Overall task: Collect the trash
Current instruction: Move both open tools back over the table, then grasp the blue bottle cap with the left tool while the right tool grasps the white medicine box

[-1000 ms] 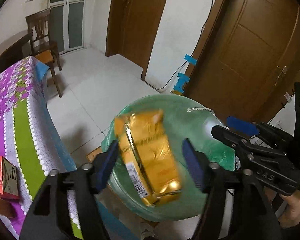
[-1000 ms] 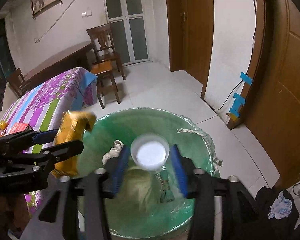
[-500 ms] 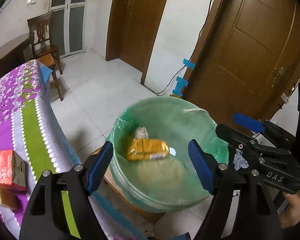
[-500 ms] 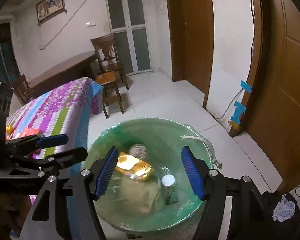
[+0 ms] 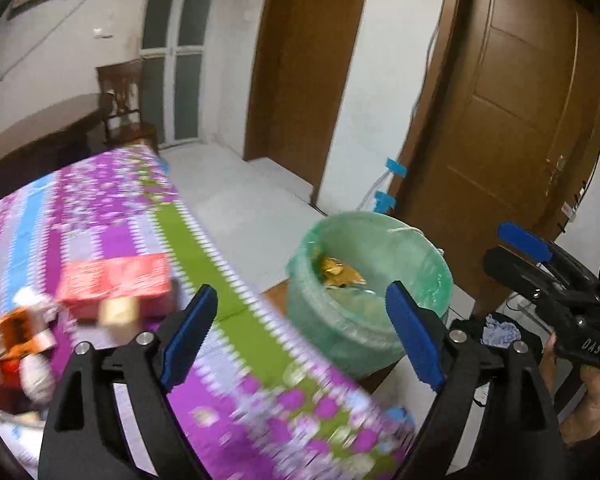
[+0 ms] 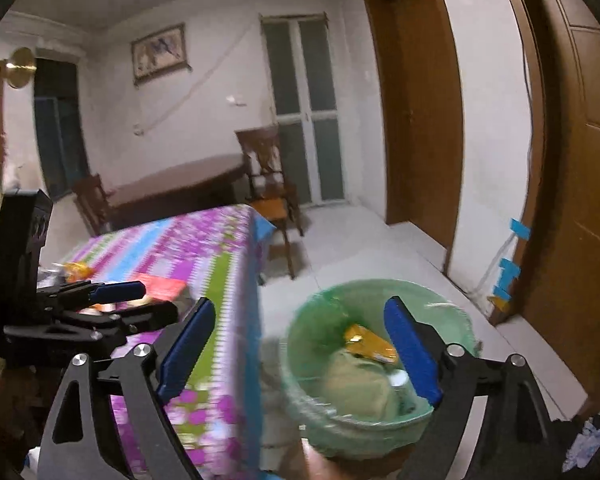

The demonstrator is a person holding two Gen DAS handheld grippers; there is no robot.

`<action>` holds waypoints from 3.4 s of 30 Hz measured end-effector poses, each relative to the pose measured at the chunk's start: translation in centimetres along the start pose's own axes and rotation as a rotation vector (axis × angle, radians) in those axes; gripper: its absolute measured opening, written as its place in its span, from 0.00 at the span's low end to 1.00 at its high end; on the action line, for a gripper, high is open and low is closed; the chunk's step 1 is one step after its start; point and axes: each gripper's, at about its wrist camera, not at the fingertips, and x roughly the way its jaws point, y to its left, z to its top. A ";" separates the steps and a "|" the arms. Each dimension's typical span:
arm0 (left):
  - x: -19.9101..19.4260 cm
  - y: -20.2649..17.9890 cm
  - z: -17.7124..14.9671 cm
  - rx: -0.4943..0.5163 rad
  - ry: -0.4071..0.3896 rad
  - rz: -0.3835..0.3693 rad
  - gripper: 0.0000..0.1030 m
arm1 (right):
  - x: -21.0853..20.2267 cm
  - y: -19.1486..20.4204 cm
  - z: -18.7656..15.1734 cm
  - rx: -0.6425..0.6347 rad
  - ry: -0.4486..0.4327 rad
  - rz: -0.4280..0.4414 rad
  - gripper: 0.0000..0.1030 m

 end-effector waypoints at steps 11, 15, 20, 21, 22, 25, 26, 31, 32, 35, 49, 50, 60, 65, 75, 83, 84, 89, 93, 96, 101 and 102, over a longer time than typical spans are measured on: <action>-12.8 15.3 -8.3 -0.129 0.004 0.290 0.84 | 0.5 12.4 -3.1 -0.229 0.108 0.256 0.90; -16.2 21.2 -11.5 -0.208 0.050 0.404 0.84 | 1.0 17.6 -4.0 -0.321 0.146 0.350 0.90; -18.5 25.9 -14.6 -0.261 0.107 0.433 0.84 | 2.6 22.9 -4.9 -0.410 0.200 0.459 0.90; -18.6 27.0 -15.2 -0.268 0.123 0.431 0.84 | 3.3 24.3 -5.2 -0.438 0.217 0.474 0.90; -18.9 27.6 -15.6 -0.269 0.135 0.427 0.84 | 3.9 25.7 -5.6 -0.469 0.234 0.489 0.90; -18.6 29.3 -17.0 -0.260 0.175 0.408 0.84 | 6.1 29.0 -6.4 -0.565 0.282 0.536 0.90; -18.5 29.7 -17.3 -0.256 0.188 0.399 0.84 | 6.9 30.1 -6.6 -0.595 0.303 0.557 0.90; -17.7 31.7 -17.1 -0.258 0.211 0.358 0.84 | 10.6 33.9 -6.8 -0.749 0.403 0.591 0.90; -17.4 32.0 -17.0 -0.262 0.215 0.346 0.84 | 11.1 34.1 -6.9 -0.765 0.415 0.588 0.90; -16.7 32.8 -17.2 -0.271 0.233 0.323 0.84 | 13.3 34.8 -6.6 -0.795 0.466 0.585 0.90; -15.6 33.4 -17.0 -0.262 0.230 0.321 0.73 | 17.4 37.6 -8.1 -0.825 0.541 0.599 0.68; -15.5 33.3 -17.0 -0.260 0.230 0.326 0.70 | 17.4 37.7 -8.2 -0.823 0.538 0.596 0.66; -16.1 33.1 -17.4 -0.274 0.211 0.365 0.37 | 14.9 36.3 -8.1 -0.728 0.446 0.561 0.55; -16.6 32.3 -17.3 -0.269 0.180 0.387 0.37 | 12.6 34.9 -7.6 -0.580 0.376 0.527 0.53; -20.7 25.5 -16.0 -0.260 -0.055 0.473 0.37 | 8.3 33.5 -6.3 -0.283 0.189 0.409 0.53; -22.8 18.8 -13.4 -0.228 -0.246 0.514 0.37 | 5.0 34.2 -4.9 -0.236 0.064 0.303 0.54; -22.9 18.0 -13.1 -0.222 -0.267 0.518 0.37 | 4.5 34.2 -4.7 -0.231 0.048 0.293 0.54; -22.4 16.0 -12.3 -0.217 -0.300 0.510 0.37 | 3.1 34.1 -4.1 -0.234 0.006 0.259 0.54; -21.9 15.2 -11.8 -0.215 -0.312 0.500 0.37 | 1.5 34.0 -3.8 -0.230 -0.017 0.246 0.54; -21.6 14.8 -11.4 -0.205 -0.322 0.489 0.37 | 0.7 33.5 -3.4 -0.226 -0.037 0.237 0.54; -20.8 14.0 -10.0 -0.181 -0.335 0.467 0.37 | -0.2 32.0 -2.1 -0.218 -0.064 0.215 0.54; -20.6 13.8 -9.7 -0.176 -0.338 0.463 0.37 | -0.3 31.6 -1.8 -0.216 -0.066 0.208 0.54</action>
